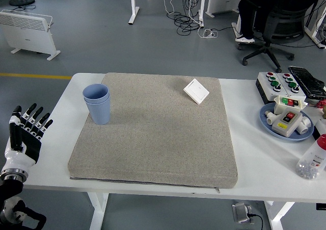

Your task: Push cup pick cup insert cup

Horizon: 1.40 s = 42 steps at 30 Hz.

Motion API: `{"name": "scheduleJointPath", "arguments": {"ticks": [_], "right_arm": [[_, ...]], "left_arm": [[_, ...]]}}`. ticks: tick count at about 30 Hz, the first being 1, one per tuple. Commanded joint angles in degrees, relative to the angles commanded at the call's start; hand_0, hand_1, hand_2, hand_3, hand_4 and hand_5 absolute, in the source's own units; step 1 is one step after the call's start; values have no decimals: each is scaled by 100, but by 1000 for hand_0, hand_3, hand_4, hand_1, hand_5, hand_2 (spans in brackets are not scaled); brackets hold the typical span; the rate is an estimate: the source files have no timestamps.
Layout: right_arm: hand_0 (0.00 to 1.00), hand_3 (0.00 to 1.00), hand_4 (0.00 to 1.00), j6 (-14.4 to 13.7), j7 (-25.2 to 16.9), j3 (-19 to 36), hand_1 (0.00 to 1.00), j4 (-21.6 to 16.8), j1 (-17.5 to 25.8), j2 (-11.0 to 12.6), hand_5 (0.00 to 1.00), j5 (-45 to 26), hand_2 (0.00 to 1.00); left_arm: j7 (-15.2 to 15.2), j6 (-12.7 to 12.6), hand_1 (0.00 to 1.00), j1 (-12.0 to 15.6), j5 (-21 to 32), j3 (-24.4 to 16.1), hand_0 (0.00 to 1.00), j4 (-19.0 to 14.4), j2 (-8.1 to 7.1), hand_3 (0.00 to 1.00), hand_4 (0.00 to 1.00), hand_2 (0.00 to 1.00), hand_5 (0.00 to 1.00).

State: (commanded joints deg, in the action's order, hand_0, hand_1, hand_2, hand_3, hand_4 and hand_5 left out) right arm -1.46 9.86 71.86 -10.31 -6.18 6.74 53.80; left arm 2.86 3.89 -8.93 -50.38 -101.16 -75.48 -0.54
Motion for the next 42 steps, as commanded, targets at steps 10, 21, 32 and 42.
{"name": "scheduleJointPath", "arguments": {"ticks": [10,21,32,42], "right_arm": [[755,557,77,-7,16,-5,626,0,35,-5,471,23,645],[755,557,77,-11,36,-23,626,0,94,-1,472,38,645],[754,556,77,-9,36,-39,626,0,109,-4,471,18,644],[755,557,77,-5,26,-31,625,0,76,-10,471,-4,644]], "left_arm": [[0,-4,828,28,20,-8,821,8,4,880,645,903,998],[-8,-4,828,84,36,-27,821,54,11,879,646,902,998],[-12,-7,828,96,35,-39,819,51,7,876,644,900,998],[-22,-11,827,46,23,-39,818,50,25,876,645,899,998]]}}
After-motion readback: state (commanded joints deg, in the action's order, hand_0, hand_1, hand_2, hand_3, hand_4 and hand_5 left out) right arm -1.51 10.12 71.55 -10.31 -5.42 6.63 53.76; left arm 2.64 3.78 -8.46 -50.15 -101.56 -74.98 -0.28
